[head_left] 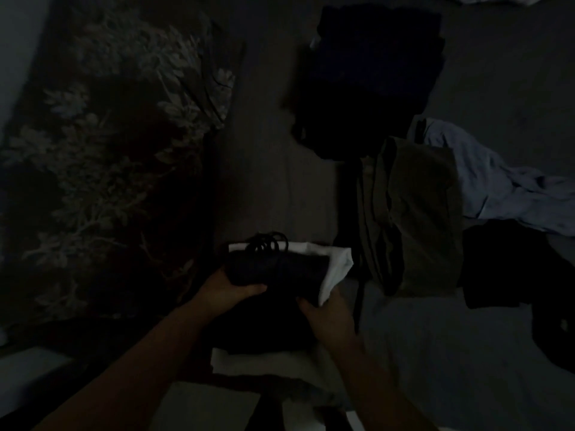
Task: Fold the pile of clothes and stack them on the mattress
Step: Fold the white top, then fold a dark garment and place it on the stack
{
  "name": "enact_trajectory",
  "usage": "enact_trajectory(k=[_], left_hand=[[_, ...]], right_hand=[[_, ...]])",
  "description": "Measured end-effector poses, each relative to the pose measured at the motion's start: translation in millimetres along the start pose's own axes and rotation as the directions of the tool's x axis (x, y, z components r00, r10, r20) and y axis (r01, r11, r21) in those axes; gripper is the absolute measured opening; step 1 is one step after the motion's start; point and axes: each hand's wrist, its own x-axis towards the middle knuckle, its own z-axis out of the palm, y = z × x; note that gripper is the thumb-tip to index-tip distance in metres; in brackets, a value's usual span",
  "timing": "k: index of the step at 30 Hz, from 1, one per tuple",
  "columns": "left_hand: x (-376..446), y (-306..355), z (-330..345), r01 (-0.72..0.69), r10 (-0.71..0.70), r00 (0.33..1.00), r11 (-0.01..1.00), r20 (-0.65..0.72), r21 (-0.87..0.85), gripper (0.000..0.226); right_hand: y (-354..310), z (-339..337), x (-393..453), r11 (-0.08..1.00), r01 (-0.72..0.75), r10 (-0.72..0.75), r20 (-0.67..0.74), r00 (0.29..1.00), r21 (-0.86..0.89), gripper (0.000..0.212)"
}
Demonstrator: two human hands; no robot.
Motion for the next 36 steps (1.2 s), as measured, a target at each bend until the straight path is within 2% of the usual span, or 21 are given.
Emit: enact_trajectory(k=[3, 6, 8, 10, 11, 12, 13, 14, 15, 16, 17, 18, 19, 21, 23, 26, 29, 31, 32, 34, 36], left_hand=[[-12, 23, -12, -0.091, 0.099, 0.984, 0.994, -0.147, 0.059, 0.074], [-1, 69, -35, -0.21, 0.2, 0.948, 0.978, -0.249, -0.015, 0.081], [22, 103, -47, -0.258, 0.237, 0.931, 0.965, -0.276, -0.041, 0.094], [40, 128, -46, -0.273, 0.237, 0.897, 0.961, -0.372, -0.048, 0.108], [44, 134, -40, -0.28, 0.25, 0.862, 0.96, -0.441, -0.004, 0.107], [45, 136, -33, -0.284, 0.31, 0.803, 0.95, -0.509, 0.13, 0.103], [43, 135, -23, -0.268, 0.413, 0.749, 0.904, -0.517, 0.334, 0.099], [43, 132, -13, -0.256, 0.53, 0.724, 0.8, -0.441, 0.542, 0.093], [45, 129, -2, -0.26, 0.594, 0.75, 0.67, -0.292, 0.696, 0.085], [50, 123, 6, -0.286, 0.575, 0.809, 0.567, -0.123, 0.772, 0.075], [55, 119, 13, -0.294, 0.479, 0.878, 0.514, 0.015, 0.806, 0.067], [61, 114, 18, -0.295, 0.376, 0.92, 0.483, 0.11, 0.824, 0.063], [66, 110, 20, -0.293, 0.307, 0.938, 0.46, 0.159, 0.838, 0.063], [76, 108, 19, -0.29, 0.259, 0.946, 0.413, 0.193, 0.863, 0.064], [85, 112, 15, -0.305, 0.251, 0.944, 0.411, 0.215, 0.859, 0.063], [96, 119, 10, -0.324, 0.209, 0.943, 0.381, 0.26, 0.866, 0.061], [114, 114, 7, -0.322, 0.18, 0.944, 0.325, 0.276, 0.889, 0.062], [114, 115, 13, -0.291, 0.183, 0.952, 0.284, 0.247, 0.914, 0.063], [106, 118, 20, -0.243, 0.174, 0.965, 0.306, 0.197, 0.921, 0.064], [81, 130, 43, -0.11, 0.163, 0.986, 0.417, 0.045, 0.902, 0.068], [51, 142, 76, -0.125, 0.312, 0.945, 0.618, -0.096, 0.777, 0.064]], right_hand=[[-29, -9, 10, 0.988, 0.131, -0.133, -0.02, 0.991, -0.079, 0.047], [-74, -22, 43, 0.977, 0.214, -0.214, -0.047, 0.976, 0.002, 0.055], [-99, -29, 73, 0.976, 0.214, -0.209, -0.1, 0.973, 0.037, 0.071], [-113, -31, 96, 0.98, 0.194, -0.187, -0.129, 0.974, 0.044, 0.093], [-115, -30, 97, 0.984, 0.172, -0.163, -0.144, 0.976, 0.047, 0.092], [-111, -28, 96, 0.984, 0.177, -0.176, -0.179, 0.968, -0.007, 0.088], [-105, -26, 91, 0.969, 0.219, -0.24, -0.222, 0.945, -0.115, 0.085], [-99, -23, 83, 0.919, 0.281, -0.351, -0.25, 0.902, -0.276, 0.081], [-89, -19, 77, 0.827, 0.352, -0.483, -0.235, 0.843, -0.439, 0.076], [-79, -14, 75, 0.712, 0.411, -0.594, -0.176, 0.785, -0.57, 0.07], [-71, -9, 75, 0.592, 0.447, -0.647, -0.066, 0.759, -0.67, 0.065], [-64, -4, 75, 0.53, 0.453, -0.602, 0.058, 0.796, -0.717, 0.064], [-58, 0, 76, 0.52, 0.439, -0.51, 0.147, 0.848, -0.733, 0.065], [-53, 0, 83, 0.57, 0.378, -0.295, 0.248, 0.923, -0.729, 0.072], [-57, -6, 95, 0.579, 0.38, -0.244, 0.292, 0.925, -0.721, 0.076], [-64, -15, 91, 0.667, 0.415, -0.284, 0.303, 0.91, -0.619, 0.064], [-50, -23, 50, 0.749, 0.45, -0.409, 0.194, 0.891, -0.486, 0.056], [-32, -35, 18, 0.813, 0.409, -0.4, 0.112, 0.91, -0.415, 0.052], [-20, -42, 6, 0.832, 0.388, -0.386, 0.089, 0.918, -0.398, 0.053], [0, -56, -9, 0.865, 0.322, -0.33, 0.047, 0.943, -0.385, 0.051], [12, -75, -14, 0.895, 0.244, -0.259, 0.012, 0.966, -0.373, 0.047]])
